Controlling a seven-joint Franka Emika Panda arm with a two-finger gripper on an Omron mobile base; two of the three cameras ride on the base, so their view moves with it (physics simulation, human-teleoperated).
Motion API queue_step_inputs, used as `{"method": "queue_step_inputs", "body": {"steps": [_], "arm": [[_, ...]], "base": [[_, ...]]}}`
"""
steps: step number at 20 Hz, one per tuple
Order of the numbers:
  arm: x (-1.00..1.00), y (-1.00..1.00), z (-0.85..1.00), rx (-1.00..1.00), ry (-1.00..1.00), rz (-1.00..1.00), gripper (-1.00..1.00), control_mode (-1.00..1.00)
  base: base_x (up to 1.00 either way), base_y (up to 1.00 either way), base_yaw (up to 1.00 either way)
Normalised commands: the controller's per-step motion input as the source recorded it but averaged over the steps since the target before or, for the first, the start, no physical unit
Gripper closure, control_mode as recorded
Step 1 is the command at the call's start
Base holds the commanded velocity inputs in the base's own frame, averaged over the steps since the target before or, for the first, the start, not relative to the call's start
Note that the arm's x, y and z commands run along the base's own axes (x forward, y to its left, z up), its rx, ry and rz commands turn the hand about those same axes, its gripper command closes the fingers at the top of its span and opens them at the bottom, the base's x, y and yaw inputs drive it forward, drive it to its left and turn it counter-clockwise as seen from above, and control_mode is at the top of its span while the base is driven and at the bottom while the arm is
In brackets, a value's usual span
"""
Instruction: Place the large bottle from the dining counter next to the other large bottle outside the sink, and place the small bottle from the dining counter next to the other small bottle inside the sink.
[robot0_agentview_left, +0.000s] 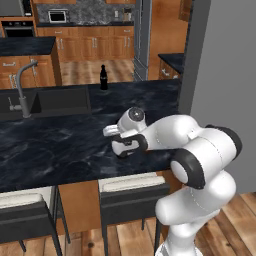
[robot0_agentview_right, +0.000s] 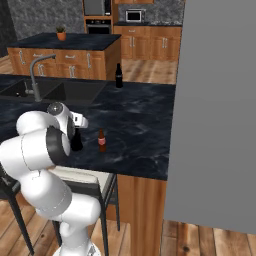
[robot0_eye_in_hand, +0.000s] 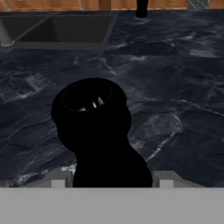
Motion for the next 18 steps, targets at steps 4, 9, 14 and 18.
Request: {"method": "queue_step_inputs", "body": {"steps": [4,9,14,18], "arm": [[-0.13,0.00,0.12,0.00,-0.08,0.00,1.00,-1.00],[-0.01,0.00,0.14,0.01,-0.05,0.00,1.00,-1.00],[0.00,0.00,0.10,0.01,-0.02,0.00,1.00,-1.00],[0.00,0.00,0.00,0.01,0.00,0.00,1.00,-1.00]], "base": [[0.00,0.00,0.00],[0.00,0.00,0.00],[0.00,0.00,0.00],[0.00,0.00,0.00]]}}
